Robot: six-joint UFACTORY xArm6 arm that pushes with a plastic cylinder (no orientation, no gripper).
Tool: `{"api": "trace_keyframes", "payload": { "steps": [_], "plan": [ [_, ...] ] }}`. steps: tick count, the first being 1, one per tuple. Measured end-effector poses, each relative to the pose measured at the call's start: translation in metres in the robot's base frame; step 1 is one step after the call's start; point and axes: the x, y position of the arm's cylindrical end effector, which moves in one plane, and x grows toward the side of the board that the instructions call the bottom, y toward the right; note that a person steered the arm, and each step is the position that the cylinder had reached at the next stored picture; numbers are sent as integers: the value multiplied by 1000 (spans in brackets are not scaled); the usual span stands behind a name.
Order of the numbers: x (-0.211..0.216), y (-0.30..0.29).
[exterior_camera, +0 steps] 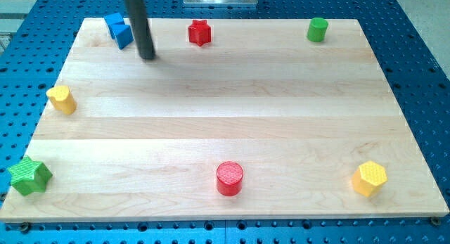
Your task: Push the red star downwards
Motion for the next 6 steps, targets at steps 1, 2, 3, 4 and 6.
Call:
{"api": "trace_keyframes", "payload": {
  "steps": [1,2,3,4,6],
  "plan": [
    [-4,87],
    [-48,149],
    [-86,139],
    [-89,93],
    [-76,65]
  ]
}}
